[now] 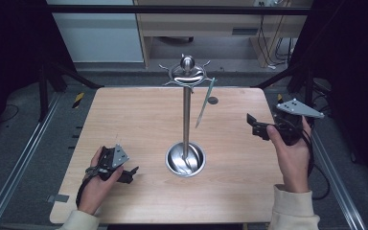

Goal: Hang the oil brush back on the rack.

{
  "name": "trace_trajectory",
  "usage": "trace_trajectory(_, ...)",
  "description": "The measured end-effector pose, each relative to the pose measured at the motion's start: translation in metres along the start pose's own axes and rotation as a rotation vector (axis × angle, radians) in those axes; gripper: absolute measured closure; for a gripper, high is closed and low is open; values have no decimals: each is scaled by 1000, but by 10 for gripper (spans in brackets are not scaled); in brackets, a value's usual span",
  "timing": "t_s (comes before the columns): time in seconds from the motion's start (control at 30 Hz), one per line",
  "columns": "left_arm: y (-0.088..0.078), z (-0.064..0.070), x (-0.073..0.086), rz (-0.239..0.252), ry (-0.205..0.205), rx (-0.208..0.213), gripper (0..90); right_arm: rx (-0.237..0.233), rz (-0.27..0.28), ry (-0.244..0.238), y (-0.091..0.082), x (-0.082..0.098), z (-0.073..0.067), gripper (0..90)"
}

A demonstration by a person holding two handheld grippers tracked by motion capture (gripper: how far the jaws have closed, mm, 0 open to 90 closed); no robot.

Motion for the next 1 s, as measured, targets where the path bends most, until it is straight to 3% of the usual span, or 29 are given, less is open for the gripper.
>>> trace_trajectory(0.47, -3, -4, -2, 19, -13, -26, 32, 82, -79, -15, 20, 32, 23, 113)
trace_trajectory(1.0, -2, -3, -1, 14, -9, -24, 32, 70, -187, 26, 47, 83, 34, 108)
Point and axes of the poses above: each handheld gripper's, and its own axes: y roughly forward along the jaws, x roughly out of its underside, z roughly to its right, the point moved 9 cm from there along y, roughly forward along the jaws, and after that the axes turned 1 degree about -z, right-handed, at the moved point
